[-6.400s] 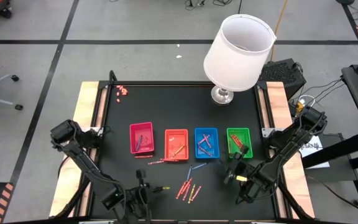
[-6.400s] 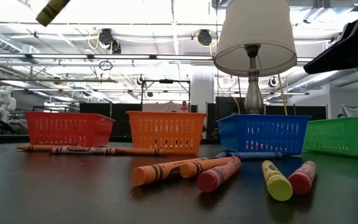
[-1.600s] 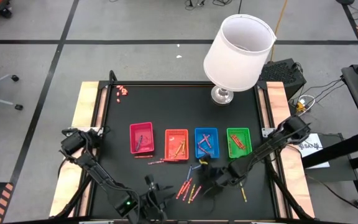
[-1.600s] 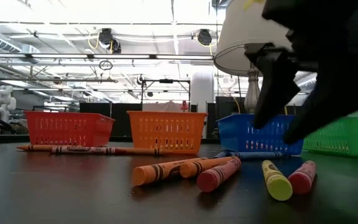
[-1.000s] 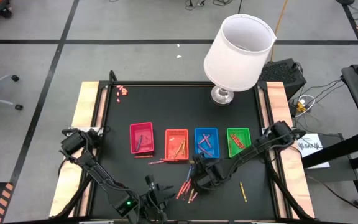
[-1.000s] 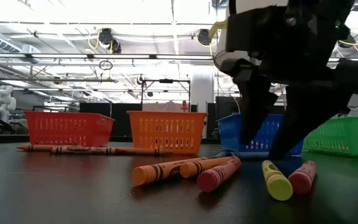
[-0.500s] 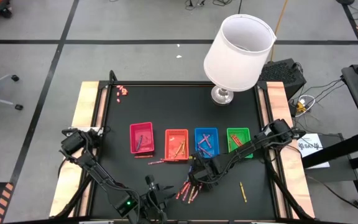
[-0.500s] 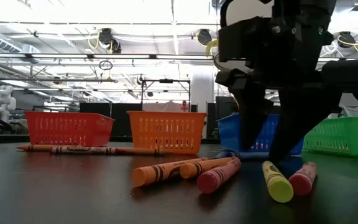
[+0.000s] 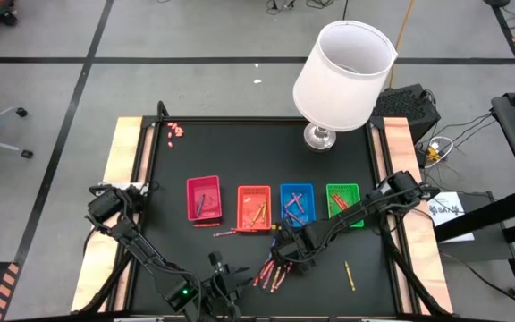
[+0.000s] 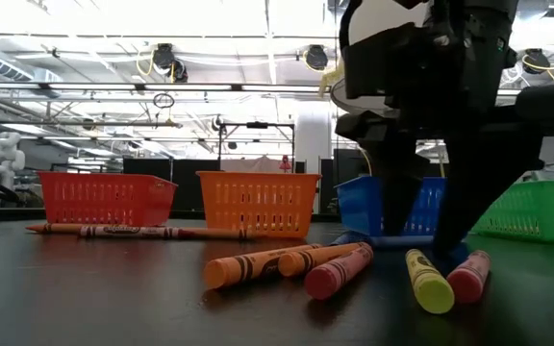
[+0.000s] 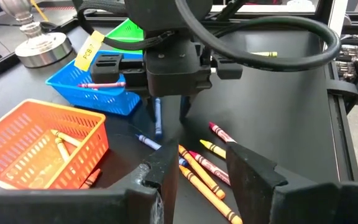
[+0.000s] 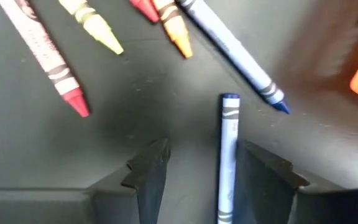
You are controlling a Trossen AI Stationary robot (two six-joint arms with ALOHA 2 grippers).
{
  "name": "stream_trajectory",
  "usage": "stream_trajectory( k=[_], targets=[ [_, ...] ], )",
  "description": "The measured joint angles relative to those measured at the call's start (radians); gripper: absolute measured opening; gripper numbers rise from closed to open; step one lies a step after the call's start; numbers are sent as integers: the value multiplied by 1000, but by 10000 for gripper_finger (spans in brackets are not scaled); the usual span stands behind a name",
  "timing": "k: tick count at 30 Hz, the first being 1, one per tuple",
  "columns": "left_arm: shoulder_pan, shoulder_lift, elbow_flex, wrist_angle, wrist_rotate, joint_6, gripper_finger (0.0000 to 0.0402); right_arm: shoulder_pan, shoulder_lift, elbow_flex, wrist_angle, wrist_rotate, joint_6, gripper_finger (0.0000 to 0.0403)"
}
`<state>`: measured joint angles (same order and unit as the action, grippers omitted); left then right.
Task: Sort crayons
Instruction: Put the blue crayon into the red bin
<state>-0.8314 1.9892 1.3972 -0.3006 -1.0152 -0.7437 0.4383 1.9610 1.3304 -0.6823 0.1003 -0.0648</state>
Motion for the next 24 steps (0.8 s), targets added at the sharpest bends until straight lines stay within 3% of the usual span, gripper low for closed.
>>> stream_trajectory(
  k=[9,24],
  targets=[
    [0,0,0,0,9,0,134,14,0,1,-56,-26,67,171],
    [0,0,0,0,9,0,134,46,0,-1,-69,-53,72,61]
  ],
)
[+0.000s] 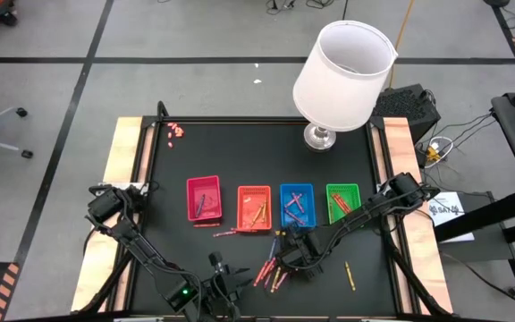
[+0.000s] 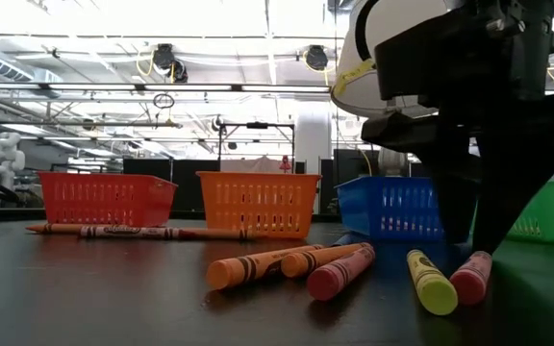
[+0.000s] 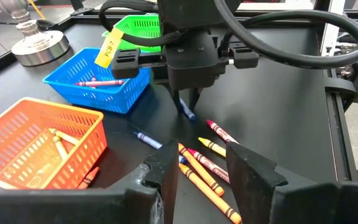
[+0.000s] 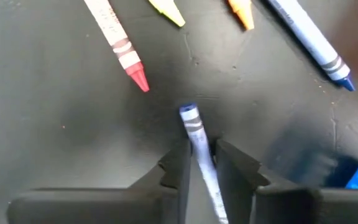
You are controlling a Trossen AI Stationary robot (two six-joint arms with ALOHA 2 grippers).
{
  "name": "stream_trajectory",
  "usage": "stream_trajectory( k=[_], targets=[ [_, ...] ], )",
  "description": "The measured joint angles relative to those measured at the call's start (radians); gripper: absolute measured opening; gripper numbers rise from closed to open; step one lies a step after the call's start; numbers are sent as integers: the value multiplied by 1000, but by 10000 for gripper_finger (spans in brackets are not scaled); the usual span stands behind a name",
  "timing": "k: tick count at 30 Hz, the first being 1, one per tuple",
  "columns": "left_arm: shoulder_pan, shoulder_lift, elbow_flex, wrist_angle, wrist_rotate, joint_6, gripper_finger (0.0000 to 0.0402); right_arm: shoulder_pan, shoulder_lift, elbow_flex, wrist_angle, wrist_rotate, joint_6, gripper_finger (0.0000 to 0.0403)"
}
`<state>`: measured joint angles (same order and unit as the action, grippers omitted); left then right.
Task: Sort crayons
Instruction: Put the blue crayon into the red bin
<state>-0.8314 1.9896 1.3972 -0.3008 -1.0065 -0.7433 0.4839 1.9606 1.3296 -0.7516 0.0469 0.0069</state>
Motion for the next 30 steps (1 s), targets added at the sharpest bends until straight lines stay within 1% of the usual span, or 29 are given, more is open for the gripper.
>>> stream_trajectory(
  k=[6,9,16,21,26,28,30],
  targets=[
    [0,0,0,0,0,0,134,3,0,0,18,-5,-11,21],
    [0,0,0,0,0,0,134,2,0,0,27,-30,-9,6],
    [0,0,0,0,0,0,134,23,-33,-4,30,-71,53,5],
    [0,0,0,0,0,0,134,51,-92,-4,28,-62,97,2],
    [0,0,0,9,0,-2,134,129,-154,-3,1,-52,216,2],
    [0,0,0,9,0,-2,134,173,-172,-11,27,-27,263,2],
    [0,0,0,9,0,-2,134,213,-186,-25,86,43,307,2]
  ],
)
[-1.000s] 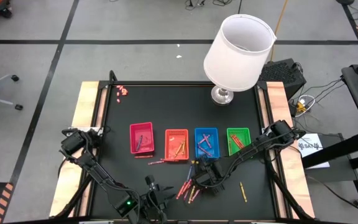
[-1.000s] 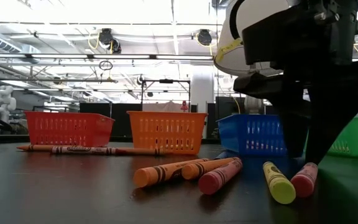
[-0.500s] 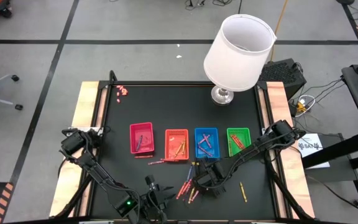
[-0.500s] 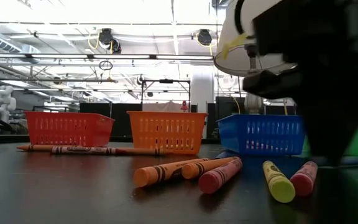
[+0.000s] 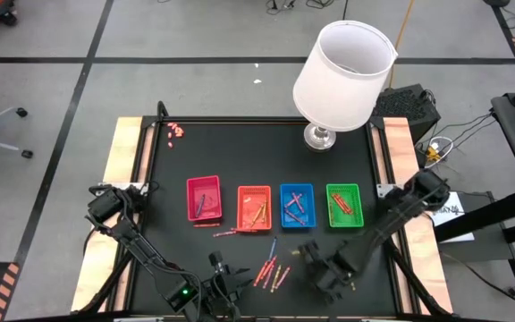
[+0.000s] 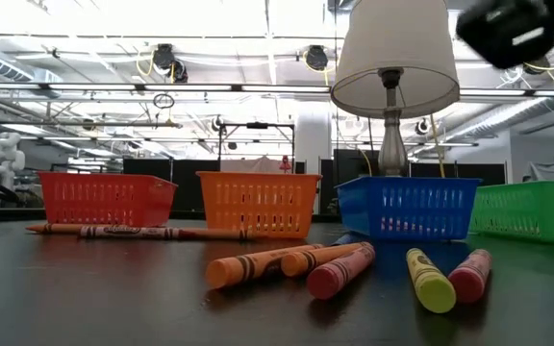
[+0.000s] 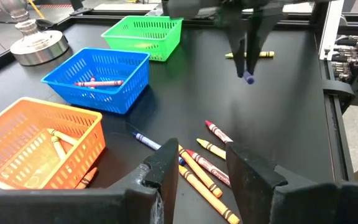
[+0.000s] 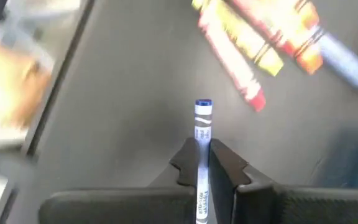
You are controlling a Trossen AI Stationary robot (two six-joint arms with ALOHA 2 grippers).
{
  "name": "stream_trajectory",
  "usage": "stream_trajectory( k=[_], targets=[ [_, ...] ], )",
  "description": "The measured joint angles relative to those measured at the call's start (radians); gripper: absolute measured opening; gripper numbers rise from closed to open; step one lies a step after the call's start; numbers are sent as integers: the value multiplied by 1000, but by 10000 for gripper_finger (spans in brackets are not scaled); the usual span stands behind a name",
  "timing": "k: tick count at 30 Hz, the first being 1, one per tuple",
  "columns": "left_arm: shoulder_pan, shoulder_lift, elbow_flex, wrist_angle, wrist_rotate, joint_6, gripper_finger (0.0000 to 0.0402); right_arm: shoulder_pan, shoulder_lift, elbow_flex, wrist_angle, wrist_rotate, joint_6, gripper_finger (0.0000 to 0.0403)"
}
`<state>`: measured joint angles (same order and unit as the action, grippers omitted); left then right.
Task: Sort crayons
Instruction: Put the blue crayon into the red bin
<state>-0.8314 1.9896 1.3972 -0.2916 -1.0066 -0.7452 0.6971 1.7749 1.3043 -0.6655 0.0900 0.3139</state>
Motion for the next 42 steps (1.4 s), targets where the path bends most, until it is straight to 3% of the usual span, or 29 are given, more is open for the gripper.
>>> stream_trajectory(
  k=[6,15,21,26,30,36,42],
  targets=[
    [0,0,0,15,0,-5,134,99,-7,-72,276,253,24,2],
    [8,0,0,25,0,-4,134,117,-12,-103,458,454,-28,2],
    [24,0,0,108,0,-7,134,117,-18,-103,683,564,-141,2],
    [26,0,0,178,29,18,157,115,-18,-103,844,569,-213,2],
    [25,1,0,203,60,40,205,114,-18,-103,921,567,-264,2],
    [31,1,0,335,41,189,277,102,-18,-103,985,564,-306,2],
    [38,1,0,381,56,212,299,89,-18,-102,1014,562,-319,2]
  ],
)
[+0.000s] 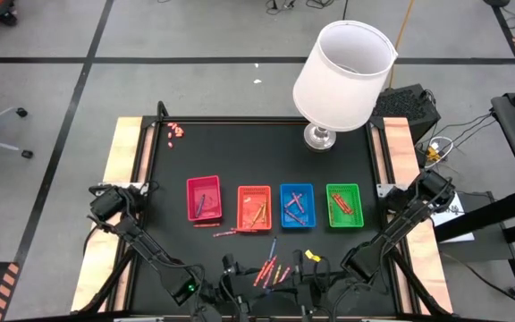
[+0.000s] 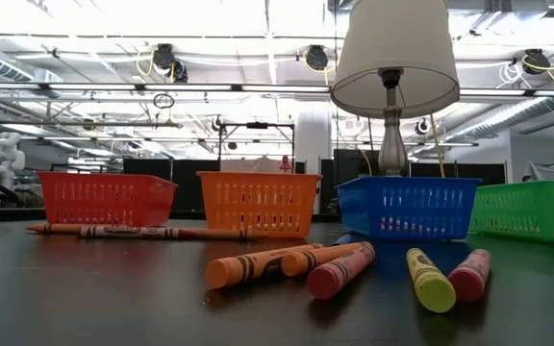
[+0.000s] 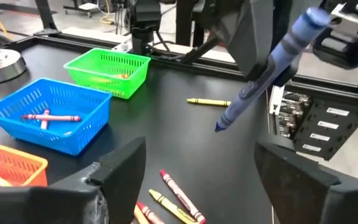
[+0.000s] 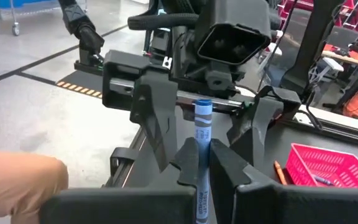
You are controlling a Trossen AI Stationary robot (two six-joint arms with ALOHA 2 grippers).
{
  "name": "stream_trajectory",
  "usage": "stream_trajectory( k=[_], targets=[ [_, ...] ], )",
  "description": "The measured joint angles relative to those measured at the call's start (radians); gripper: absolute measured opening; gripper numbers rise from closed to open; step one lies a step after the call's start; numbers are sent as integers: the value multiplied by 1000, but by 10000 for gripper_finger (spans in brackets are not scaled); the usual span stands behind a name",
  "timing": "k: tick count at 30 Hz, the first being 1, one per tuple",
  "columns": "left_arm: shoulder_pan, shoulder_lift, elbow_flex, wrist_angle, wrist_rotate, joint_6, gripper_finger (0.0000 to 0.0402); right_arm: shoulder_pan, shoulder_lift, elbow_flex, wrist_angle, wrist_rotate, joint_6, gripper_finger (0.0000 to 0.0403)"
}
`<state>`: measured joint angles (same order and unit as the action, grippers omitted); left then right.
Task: Sort crayons
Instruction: Put the blue crayon into the red bin
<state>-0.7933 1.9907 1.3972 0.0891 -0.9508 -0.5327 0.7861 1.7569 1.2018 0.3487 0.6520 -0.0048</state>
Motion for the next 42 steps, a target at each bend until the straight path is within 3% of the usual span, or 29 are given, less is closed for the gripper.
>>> stream_trajectory(
  k=[8,19,25,38,42],
  targets=[
    [31,0,0,17,2,-1,294,-5,0,0,60,-1,-33,2],
    [39,0,0,172,47,195,226,-34,0,0,67,-2,-8,2],
    [41,0,0,174,64,205,193,-34,0,0,67,-2,-8,2],
    [41,0,0,184,59,255,25,-35,0,0,65,7,-6,10],
    [40,0,0,182,59,256,14,-35,1,0,65,7,-6,43]
  ],
)
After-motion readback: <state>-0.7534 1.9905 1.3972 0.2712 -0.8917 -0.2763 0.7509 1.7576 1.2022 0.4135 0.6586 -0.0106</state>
